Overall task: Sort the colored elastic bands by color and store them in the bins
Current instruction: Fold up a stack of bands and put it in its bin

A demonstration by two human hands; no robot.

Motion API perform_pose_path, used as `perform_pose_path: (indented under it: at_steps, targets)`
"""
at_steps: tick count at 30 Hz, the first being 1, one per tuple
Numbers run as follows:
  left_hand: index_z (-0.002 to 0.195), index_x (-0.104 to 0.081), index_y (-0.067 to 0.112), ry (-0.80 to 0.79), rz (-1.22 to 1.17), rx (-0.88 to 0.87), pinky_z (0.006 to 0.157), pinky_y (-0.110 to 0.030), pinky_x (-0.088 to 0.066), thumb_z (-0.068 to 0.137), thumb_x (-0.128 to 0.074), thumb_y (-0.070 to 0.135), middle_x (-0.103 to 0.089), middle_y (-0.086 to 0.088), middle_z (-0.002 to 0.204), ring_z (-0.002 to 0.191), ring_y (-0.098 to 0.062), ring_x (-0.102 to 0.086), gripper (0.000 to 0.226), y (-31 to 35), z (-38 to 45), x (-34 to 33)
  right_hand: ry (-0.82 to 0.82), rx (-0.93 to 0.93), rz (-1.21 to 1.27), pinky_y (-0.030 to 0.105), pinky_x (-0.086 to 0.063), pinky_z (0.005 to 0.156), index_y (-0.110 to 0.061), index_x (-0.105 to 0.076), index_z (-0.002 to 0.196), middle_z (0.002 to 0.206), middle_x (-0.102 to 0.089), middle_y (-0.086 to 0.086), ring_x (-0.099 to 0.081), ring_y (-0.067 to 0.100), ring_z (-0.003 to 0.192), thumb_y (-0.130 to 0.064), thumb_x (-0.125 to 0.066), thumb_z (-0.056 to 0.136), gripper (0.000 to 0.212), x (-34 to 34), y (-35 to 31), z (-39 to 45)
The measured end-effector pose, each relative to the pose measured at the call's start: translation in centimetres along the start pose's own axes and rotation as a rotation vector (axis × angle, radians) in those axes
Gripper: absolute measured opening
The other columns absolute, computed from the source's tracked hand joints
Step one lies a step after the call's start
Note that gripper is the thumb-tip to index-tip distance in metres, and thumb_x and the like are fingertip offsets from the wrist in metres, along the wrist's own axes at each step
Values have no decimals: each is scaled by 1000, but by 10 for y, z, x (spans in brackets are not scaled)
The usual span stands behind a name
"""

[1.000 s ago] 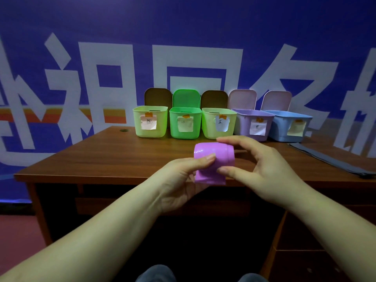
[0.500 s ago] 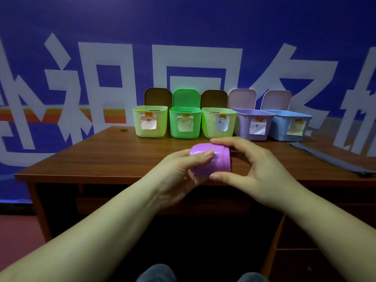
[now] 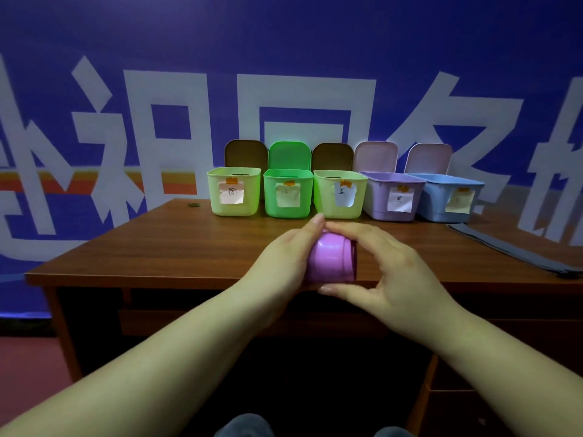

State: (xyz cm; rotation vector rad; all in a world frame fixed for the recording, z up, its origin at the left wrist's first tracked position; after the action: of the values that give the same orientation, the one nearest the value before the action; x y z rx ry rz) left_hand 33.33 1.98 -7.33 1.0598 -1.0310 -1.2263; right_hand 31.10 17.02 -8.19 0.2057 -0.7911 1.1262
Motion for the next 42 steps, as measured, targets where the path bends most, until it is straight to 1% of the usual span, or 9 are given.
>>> perform_pose_path:
  at_steps: [4, 6, 9, 13, 17, 23, 27, 34, 42]
  targets:
    - [106, -58, 21, 21, 143, -261, 77, -14, -46, 94, -49, 38, -64, 0, 100, 85, -5, -59, 24, -5, -5, 0, -65, -449, 555, 13, -48, 89, -40, -44, 128, 121, -55, -24, -55, -13, 106, -93, -45, 48, 96, -5, -5, 3]
    - [111, -53, 25, -2, 205, -408, 84, -23, -50, 90, -52, 47, -63, -1, 104, 92, -11, -61, 31, -13, -8, -2, -65, -608, 730, 28, -59, 67, -21, -62, 106, 95, -69, 0, -67, 11, 77, -82, -43, 58, 80, -11, -10, 6]
    - [116, -45, 39, 22, 280, -527, 90, -28, -48, 80, -42, 60, -59, 11, 111, 101, -7, -58, 42, -22, -9, -4, -16, -650, 705, 29, -48, 44, -11, -61, 87, 63, -58, 9, -55, 18, 49, -64, -41, 67, 60, -15, -17, 11]
    - [118, -37, 49, 170, 306, -458, 103, -17, -27, 69, -25, 74, -40, 30, 116, 119, 4, -36, 56, -20, -4, -6, 106, -458, 442, 32, -49, 74, -22, -61, 98, 83, -68, -6, -63, 7, 77, -70, -38, 82, 55, -19, -7, 7]
    - [105, -53, 34, 63, 187, -289, 97, -36, -46, 64, -27, 89, -65, 9, 104, 100, -7, -61, 73, -20, 1, -8, 152, -338, 291, 28, -46, 91, -24, -53, 118, 110, -62, -7, -58, 7, 104, -68, -32, 80, 61, -25, -5, 0]
    - [98, -43, 22, 182, 523, -451, 76, -39, -47, 82, -19, 65, -61, 1, 82, 82, -21, -60, 52, -26, -6, -8, 227, -572, 409, 29, -42, 66, -18, -58, 87, 72, -59, 0, -57, 21, 73, -82, -25, 67, 75, -27, -4, 10]
    - [103, -33, 31, 179, 592, -517, 72, -33, -45, 79, -16, 70, -61, 6, 90, 85, -15, -60, 49, -33, -9, -12, 282, -608, 494, 31, -40, 67, -6, -59, 82, 73, -60, 11, -52, 18, 69, -55, -42, 92, 53, -30, 2, 14]
    - [106, -49, 25, 40, 278, -164, 86, -31, -46, 70, -20, 80, -65, 0, 103, 94, -13, -61, 72, -23, 5, -15, 483, -307, 202, 21, -42, 69, -22, -58, 89, 83, -61, -1, -55, 10, 77, -49, -34, 90, 37, -46, 8, 4]
    - [102, -43, 24, 170, 651, -491, 71, -36, -46, 86, -17, 64, -63, 1, 82, 82, -22, -62, 50, -32, 12, -17, 503, -567, 649, 23, -47, 65, -22, -59, 80, 77, -64, -4, -61, 9, 73, -64, -50, 76, 44, -50, 13, 6]
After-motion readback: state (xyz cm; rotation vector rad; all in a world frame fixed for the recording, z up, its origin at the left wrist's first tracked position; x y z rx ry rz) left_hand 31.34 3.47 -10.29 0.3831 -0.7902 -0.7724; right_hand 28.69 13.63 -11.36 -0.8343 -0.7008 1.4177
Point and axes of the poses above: each hand's wrist, its own z-axis towards the middle knuckle, its own x-axis out of the back of the hand, y = z × x, the point moved 1 cm from there along z, towards the middle knuckle
